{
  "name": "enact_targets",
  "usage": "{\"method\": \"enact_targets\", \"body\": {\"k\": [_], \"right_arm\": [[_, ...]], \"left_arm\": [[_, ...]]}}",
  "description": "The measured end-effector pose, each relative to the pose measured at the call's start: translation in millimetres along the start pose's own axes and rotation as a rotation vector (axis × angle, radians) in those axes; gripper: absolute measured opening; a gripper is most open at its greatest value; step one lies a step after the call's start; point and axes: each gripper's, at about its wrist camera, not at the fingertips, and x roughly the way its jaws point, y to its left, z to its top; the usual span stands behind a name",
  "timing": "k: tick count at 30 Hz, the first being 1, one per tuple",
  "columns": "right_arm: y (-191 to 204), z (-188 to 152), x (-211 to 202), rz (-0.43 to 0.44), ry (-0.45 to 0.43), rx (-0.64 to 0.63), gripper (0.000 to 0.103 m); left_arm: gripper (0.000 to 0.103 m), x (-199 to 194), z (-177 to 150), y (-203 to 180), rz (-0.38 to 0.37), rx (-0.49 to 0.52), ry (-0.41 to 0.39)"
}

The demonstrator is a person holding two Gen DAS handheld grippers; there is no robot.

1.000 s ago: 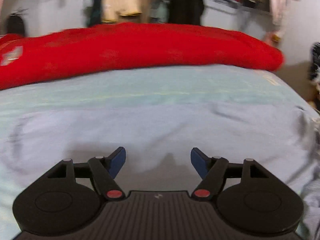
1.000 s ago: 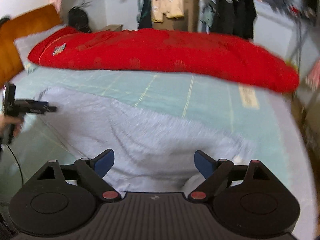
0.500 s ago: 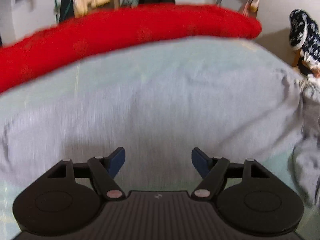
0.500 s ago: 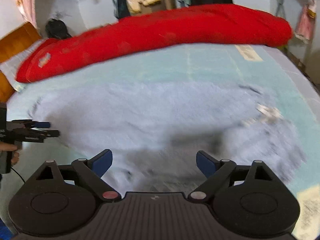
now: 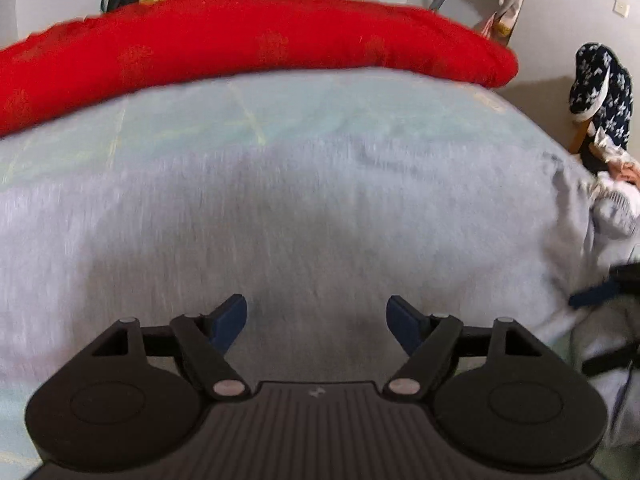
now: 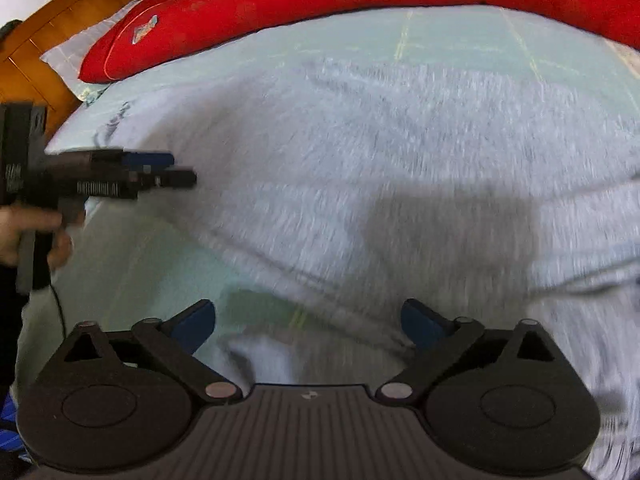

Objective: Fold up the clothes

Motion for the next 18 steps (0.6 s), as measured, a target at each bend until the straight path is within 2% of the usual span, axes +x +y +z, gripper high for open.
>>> {"method": "enact_targets", "body": {"k": [3, 7, 9, 10, 12, 16, 17, 18], "right_arm": [[-1.0, 4.5, 3.9, -0.011, 0.013, 0.024, 0.103], [8.9, 7.5, 9.8, -0.054, 0.038, 0.002, 0.103], [9.7, 6.6, 8.6, -0.060, 0.041, -0.010, 0.103], [8.6, 6.6, 7.2, -0.055, 0.039, -0.006, 0.103], [6.3, 6.5, 4.7, -0.046, 0.035, 0.005, 0.103], [0.7, 6.2, -7.0, -0.020, 0.001, 0.050, 0.103], [-0.5, 6.9, -12.5, -0.020, -0.014, 0.068, 0.103], [-1.4, 8.0, -20.1, -0.026, -0.037, 0.083, 0.103]], "left_arm": [[0.077, 11.8, 34.0, 1.7, -0.055, -0.003, -0.041], [0.077, 67.0, 75.2, 9.5, -0.200, -0.109, 0.006], [0.077, 98.0, 83.5, 12.1, -0.202, -0.120, 0.026], [0.075, 110.9, 84.6, 15.4, -0.179, -0.125, 0.037], [0.075, 118.7, 87.3, 27.5, -0.161, -0.142, -0.019], [0.067, 109.3, 100.5, 38.2, 0.056, -0.172, -0.031], [0.068, 103.9, 101.1, 39.5, 0.046, -0.182, -0.028], [0.069, 96.1, 100.4, 37.3, 0.004, -0.179, -0.031]]}}
